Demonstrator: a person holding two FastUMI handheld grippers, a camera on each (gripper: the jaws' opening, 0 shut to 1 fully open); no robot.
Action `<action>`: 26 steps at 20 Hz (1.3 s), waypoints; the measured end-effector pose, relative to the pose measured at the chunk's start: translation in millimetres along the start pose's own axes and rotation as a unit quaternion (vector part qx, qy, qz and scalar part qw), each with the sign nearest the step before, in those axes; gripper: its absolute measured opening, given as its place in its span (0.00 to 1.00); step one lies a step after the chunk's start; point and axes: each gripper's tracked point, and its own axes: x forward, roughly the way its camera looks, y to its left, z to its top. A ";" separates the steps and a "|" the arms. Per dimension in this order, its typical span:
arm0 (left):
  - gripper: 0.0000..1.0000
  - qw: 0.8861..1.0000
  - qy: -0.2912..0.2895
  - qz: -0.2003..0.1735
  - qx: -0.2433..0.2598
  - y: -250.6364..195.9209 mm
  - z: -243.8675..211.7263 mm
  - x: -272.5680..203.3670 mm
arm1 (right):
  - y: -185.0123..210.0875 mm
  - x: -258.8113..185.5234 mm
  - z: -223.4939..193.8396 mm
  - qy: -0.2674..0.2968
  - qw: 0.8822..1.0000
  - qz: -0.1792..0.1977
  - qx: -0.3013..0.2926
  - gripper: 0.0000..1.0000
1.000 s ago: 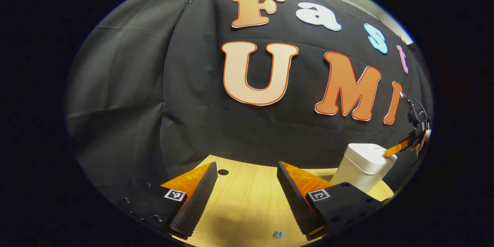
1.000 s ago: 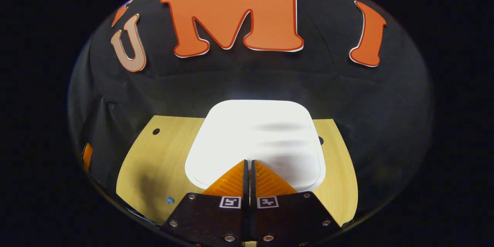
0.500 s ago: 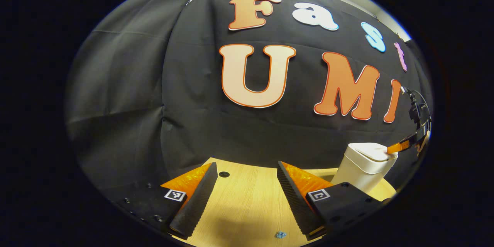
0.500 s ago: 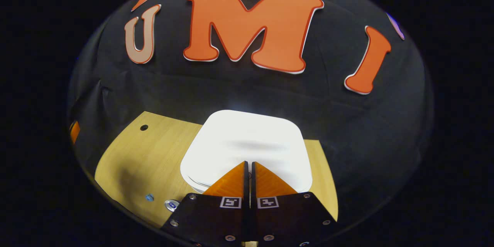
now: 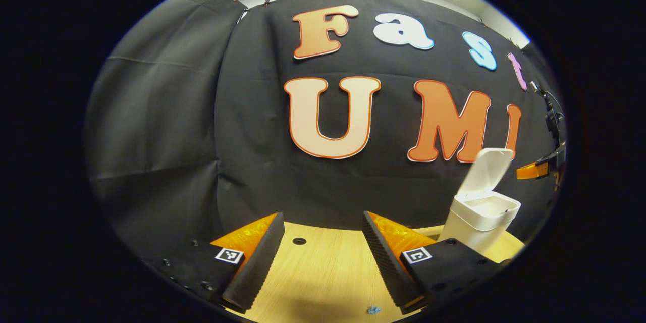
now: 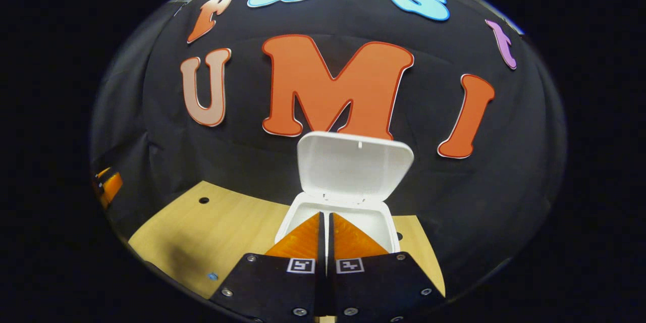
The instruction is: Press the lid of the desktop garbage bin to open it, pick up the crumpled paper on the desktop and throw it into the bin, then pick up the pop can on the desktop and drop it into the bin, and finally close the garbage bin lid.
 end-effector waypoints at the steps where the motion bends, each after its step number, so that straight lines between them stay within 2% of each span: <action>1: 0.98 1.000 -0.002 -0.003 -0.001 -1.7 1.5 -1.6 | 3.7 -5.9 -0.7 -0.008 1.000 0.003 0.002 0.01; 4: 0.98 1.000 -0.010 -0.004 -0.007 -6.3 7.2 -4.6 | 13.2 -19.4 -17.9 -0.014 1.000 0.006 0.000 0.01; 7: 0.98 1.000 -0.017 -0.007 -0.009 -12.8 9.5 -7.8 | 32.0 -33.2 -44.0 -0.006 0.999 0.022 0.040 0.01; 11: 0.98 1.000 -0.017 -0.016 -0.001 -22.5 5.4 -12.5 | 25.5 -44.2 -69.7 -0.006 1.000 -0.015 0.014 0.03; 14: 0.98 1.000 -0.007 -0.023 -0.004 -29.1 -7.2 -14.5 | 22.1 -48.7 -87.0 0.009 0.999 -0.025 0.030 0.05; 15: 0.98 1.000 -0.004 -0.025 -0.005 -30.7 -12.2 -15.6 | 17.0 -49.1 -94.6 0.014 0.999 -0.035 0.032 0.20; 16: 0.98 1.000 0.000 -0.027 -0.005 -32.2 -19.4 -16.6 | 16.8 -51.0 -98.4 0.017 0.998 -0.038 0.037 0.24; 17: 0.98 1.000 0.004 -0.027 -0.003 -33.4 -26.1 -17.8 | 17.5 -51.2 -104.7 0.022 0.998 -0.037 0.045 0.46; 18: 0.98 1.000 0.008 -0.028 -0.002 -34.2 -31.6 -19.7 | 18.2 -51.9 -110.8 0.030 0.998 -0.036 0.050 0.53; 19: 0.98 0.999 0.012 -0.030 -0.001 -35.6 -36.9 -19.5 | 16.9 -53.4 -116.8 0.037 0.997 -0.038 0.053 0.69; 21: 0.98 0.999 0.020 -0.034 -0.001 -37.7 -46.9 -21.2 | 15.5 -55.6 -125.1 0.045 0.997 -0.043 0.053 0.88; 23: 0.98 0.999 0.027 -0.041 -0.007 -42.8 -57.1 -21.7 | 15.4 -59.6 -129.9 0.049 0.997 -0.046 0.045 0.98; 26: 0.98 0.998 0.045 -0.051 -0.009 -50.7 -78.2 -23.4 | 13.5 -63.6 -138.0 0.056 0.996 -0.050 0.037 0.98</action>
